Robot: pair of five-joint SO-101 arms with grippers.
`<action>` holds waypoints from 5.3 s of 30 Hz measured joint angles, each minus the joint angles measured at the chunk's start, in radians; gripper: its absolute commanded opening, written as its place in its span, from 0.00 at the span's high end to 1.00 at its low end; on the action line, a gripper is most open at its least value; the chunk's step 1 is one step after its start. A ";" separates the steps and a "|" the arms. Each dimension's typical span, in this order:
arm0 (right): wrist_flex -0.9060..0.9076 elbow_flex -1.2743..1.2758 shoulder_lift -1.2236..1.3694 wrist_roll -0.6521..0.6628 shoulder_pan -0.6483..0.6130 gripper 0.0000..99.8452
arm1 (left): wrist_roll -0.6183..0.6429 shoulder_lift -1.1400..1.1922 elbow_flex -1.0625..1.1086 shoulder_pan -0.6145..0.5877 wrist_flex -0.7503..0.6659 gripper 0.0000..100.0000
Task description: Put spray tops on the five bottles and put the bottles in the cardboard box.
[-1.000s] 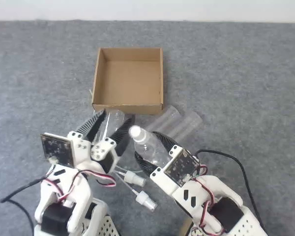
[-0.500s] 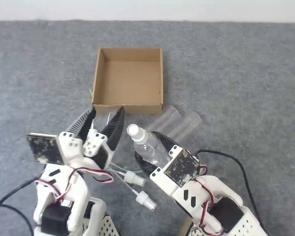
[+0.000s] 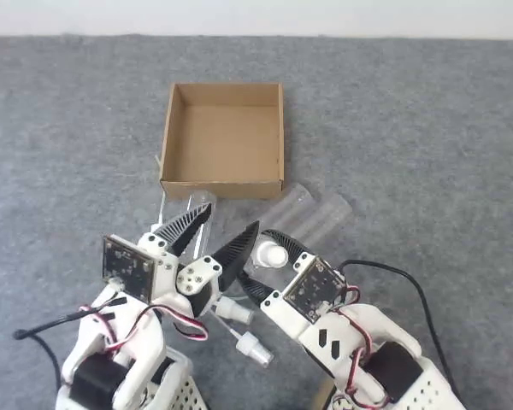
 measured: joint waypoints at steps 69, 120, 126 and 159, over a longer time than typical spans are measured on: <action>-0.282 -0.362 0.450 0.000 0.074 0.99 | 0.178 0.002 0.203 -0.779 -0.141 0.99; -0.575 -0.980 1.873 0.054 0.327 0.99 | 0.180 0.002 0.203 -0.818 -0.141 0.99; -0.566 -0.980 1.880 0.061 0.371 0.99 | 0.180 0.002 0.203 -0.818 -0.141 0.99; -0.328 -0.876 1.590 0.161 0.506 0.99 | 0.180 0.002 0.203 -0.867 -0.169 0.99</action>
